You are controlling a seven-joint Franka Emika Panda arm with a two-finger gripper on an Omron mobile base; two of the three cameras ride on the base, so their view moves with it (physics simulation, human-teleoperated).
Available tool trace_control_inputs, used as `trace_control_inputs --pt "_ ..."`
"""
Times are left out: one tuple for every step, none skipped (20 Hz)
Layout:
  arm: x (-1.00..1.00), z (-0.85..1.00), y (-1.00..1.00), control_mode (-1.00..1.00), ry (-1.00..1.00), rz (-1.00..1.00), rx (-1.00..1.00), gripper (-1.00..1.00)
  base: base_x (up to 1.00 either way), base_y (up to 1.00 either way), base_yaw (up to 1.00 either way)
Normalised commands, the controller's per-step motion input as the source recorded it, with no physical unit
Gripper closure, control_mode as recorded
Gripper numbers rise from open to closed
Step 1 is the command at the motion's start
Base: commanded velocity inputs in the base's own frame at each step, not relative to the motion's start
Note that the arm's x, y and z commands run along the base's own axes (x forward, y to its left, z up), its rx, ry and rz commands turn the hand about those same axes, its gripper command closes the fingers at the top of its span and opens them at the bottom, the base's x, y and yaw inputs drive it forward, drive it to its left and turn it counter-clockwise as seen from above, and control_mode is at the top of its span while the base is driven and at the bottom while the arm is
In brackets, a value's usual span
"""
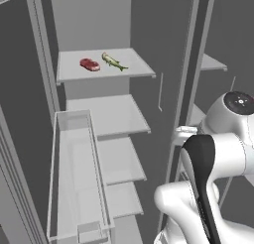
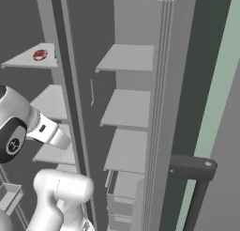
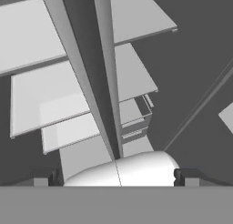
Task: Gather the cucumber and lemon from the fridge and place them on a tray on the dining counter. Then gather the steak and fish from the fridge and place them on the other tray.
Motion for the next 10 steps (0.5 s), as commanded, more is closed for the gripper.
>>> trace_control_inputs --pt "0.00 0.00 0.00 1.00 0.00 0.00 0.00 -1.00 0.31 0.43 0.00" --pt "0.00 0.00 0.00 1.00 0.00 0.00 0.00 -1.00 0.31 0.43 0.00" --pt "0.00 0.00 0.00 1.00 0.00 0.00 0.00 -1.00 0.35 0.41 0.00" --pt "0.00 0.00 0.00 1.00 0.00 0.00 0.00 -1.00 0.43 0.29 -0.08" --pt "0.00 0.00 0.00 1.00 0.00 0.00 0.00 -1.00 0.47 0.21 -0.07" --pt "0.64 0.00 0.23 -1.00 0.12 -0.09 -0.03 -1.00 0.00 0.00 0.00" --pt "0.39 0.00 0.21 -1.00 0.06 -0.03 0.00 -1.00 0.00 0.00 0.00" --pt "0.52 0.00 0.38 -1.00 0.01 0.00 0.00 -1.00 0.00 0.00 0.00" --pt "0.33 0.00 0.58 -1.00 -0.03 0.01 -0.03 -1.00 0.00 0.00 0.00" --pt "0.25 0.10 0.69 -1.00 -0.10 0.07 -0.02 -1.00 0.00 0.00 0.00"
